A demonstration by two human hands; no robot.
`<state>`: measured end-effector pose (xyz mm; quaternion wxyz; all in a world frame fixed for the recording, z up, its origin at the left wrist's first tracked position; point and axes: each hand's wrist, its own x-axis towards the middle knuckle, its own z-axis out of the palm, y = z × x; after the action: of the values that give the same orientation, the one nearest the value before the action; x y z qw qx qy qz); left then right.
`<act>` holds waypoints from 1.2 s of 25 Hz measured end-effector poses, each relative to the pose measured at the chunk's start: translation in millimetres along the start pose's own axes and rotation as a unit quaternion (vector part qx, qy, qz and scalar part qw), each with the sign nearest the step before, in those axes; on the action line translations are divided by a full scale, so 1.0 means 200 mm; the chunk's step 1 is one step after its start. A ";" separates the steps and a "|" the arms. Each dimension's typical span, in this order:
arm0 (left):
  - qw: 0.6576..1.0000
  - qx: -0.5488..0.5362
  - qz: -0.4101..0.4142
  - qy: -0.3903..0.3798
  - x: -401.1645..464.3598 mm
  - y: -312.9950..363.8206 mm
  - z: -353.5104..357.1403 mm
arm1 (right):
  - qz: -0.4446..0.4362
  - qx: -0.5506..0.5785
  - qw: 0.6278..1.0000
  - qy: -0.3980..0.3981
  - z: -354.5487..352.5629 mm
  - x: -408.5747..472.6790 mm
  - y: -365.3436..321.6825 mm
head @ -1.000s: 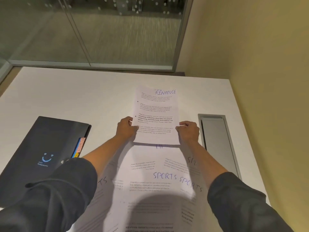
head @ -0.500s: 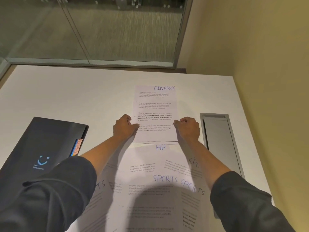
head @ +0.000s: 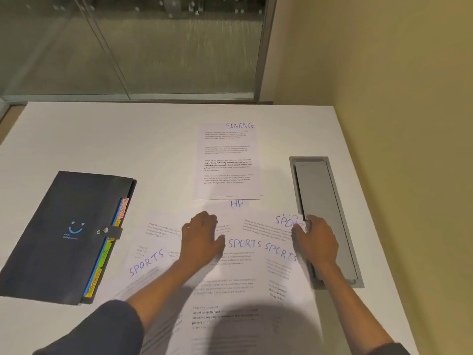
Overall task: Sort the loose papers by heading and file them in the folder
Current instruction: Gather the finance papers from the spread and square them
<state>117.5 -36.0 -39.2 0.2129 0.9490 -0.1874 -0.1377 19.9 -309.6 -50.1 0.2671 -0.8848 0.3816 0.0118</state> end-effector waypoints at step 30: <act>0.979 0.109 -0.045 -0.169 -0.29 -0.02 0.20 | -0.168 0.008 0.978 -0.121 -0.04 -0.26 -0.06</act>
<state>52.9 -22.0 -66.3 0.0675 0.9370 -0.1918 -0.2842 -10.1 -272.4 -25.4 0.3162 -0.9262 0.1926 0.0710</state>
